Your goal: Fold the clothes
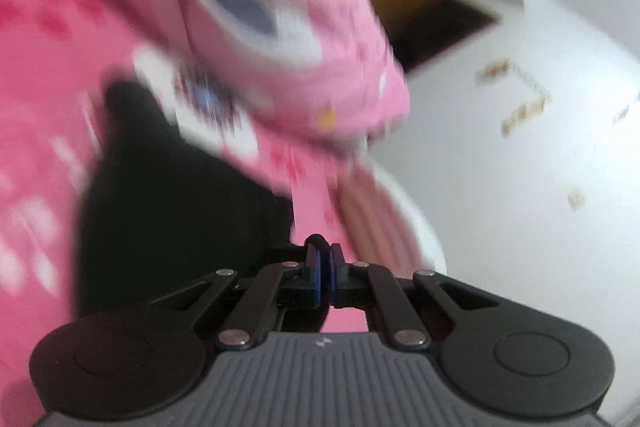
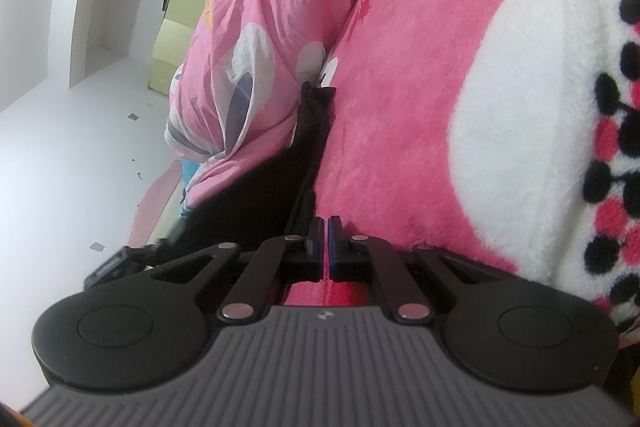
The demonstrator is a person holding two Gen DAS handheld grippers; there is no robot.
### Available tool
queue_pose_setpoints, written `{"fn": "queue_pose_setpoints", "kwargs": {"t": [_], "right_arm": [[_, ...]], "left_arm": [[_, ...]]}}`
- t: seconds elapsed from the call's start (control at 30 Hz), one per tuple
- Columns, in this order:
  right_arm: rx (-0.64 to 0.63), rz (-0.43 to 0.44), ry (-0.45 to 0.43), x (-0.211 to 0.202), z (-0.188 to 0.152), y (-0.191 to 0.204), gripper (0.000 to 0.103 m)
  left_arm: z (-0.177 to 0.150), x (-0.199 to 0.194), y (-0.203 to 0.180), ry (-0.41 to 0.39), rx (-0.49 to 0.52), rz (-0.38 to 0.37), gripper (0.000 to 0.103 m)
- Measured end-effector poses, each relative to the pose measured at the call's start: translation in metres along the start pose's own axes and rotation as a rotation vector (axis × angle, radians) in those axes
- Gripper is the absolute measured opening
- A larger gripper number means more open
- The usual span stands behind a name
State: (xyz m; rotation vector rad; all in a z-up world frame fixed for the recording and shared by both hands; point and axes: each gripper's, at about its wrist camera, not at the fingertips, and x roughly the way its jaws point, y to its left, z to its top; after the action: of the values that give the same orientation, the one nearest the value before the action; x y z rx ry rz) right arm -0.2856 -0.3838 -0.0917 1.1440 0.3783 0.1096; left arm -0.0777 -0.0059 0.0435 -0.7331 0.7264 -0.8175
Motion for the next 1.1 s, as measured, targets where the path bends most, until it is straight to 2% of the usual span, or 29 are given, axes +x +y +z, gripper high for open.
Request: {"fn": "queue_pose_setpoints", "kwargs": {"t": [0.07,0.17,0.3,0.37,0.43,0.53,0.73,0.9,1.1], "right_arm": [[-0.005,-0.007,0.004,0.0,0.0,0.001,0.0],[-0.013,-0.022,0.01,0.001,0.0,0.003,0.0],[-0.024,-0.058,0.024,0.003,0.001,0.007,0.0],[-0.03,-0.083,0.037,0.005,0.002,0.01,0.0],[-0.037,-0.11,0.05,0.008,0.005,0.016,0.0],[-0.069,-0.159,0.057,0.014,0.008,0.031,0.005],[-0.134,-0.183,0.082,0.036,0.008,0.07,0.006],[-0.165,-0.215,0.114,0.051,0.0,0.086,0.006],[-0.144,-0.276,0.116,0.058,-0.006,0.084,0.006]], "left_arm": [[0.016,-0.03,0.002,-0.11,0.007,0.031,0.004],[0.035,-0.089,0.01,-0.283,0.014,0.119,0.004],[0.033,-0.159,0.034,-0.448,-0.026,0.245,0.004],[0.023,-0.182,0.046,-0.476,-0.034,0.318,0.004],[0.013,-0.19,0.054,-0.478,-0.025,0.381,0.004],[-0.003,-0.202,0.063,-0.481,0.002,0.472,0.004],[-0.017,-0.213,0.074,-0.493,0.06,0.6,0.004],[-0.022,-0.225,0.087,-0.497,0.023,0.628,0.004],[-0.036,-0.233,0.093,-0.419,0.006,0.653,0.006]]}}
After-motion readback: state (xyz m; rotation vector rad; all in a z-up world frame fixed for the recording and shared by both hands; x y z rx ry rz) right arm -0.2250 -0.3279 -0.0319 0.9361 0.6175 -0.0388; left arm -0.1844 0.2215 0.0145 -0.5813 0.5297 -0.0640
